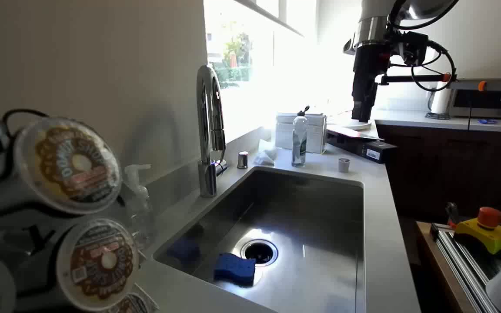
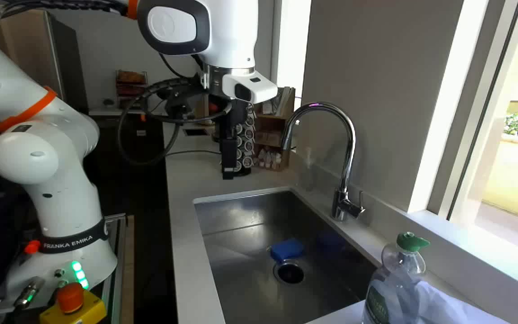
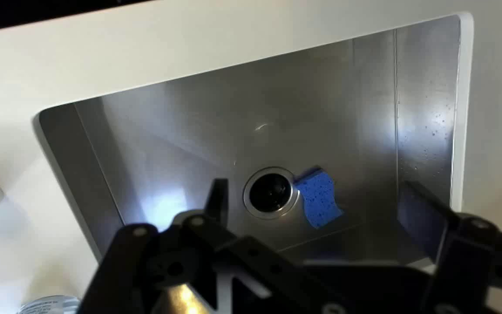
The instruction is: Pick up object from the right side of the counter and put it on the stand
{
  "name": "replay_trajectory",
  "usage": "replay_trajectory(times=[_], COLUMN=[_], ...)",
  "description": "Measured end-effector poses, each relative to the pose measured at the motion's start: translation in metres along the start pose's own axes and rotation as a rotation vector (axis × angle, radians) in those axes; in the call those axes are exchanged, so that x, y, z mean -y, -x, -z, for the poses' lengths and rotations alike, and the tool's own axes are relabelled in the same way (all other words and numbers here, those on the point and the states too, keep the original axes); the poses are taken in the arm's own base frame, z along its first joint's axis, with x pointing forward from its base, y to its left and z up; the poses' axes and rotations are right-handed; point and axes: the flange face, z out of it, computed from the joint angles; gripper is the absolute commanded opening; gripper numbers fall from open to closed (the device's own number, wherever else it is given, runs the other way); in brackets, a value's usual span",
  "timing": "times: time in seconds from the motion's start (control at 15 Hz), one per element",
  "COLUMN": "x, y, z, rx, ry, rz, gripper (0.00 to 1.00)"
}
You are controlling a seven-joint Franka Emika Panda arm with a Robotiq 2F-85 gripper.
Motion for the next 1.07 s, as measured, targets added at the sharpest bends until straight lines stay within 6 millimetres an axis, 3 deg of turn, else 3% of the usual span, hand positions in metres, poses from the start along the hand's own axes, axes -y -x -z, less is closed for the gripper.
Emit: replay_trajectory(times=[0.6,1.07], x=[-0.004,-0.078], y=[-0.001,-0.025], z=[0.001,0.005], rx=[-0.008,-0.243], ry=[0.012,0.208], rz=[-0.010,-0.018], gripper=[1.00,1.00])
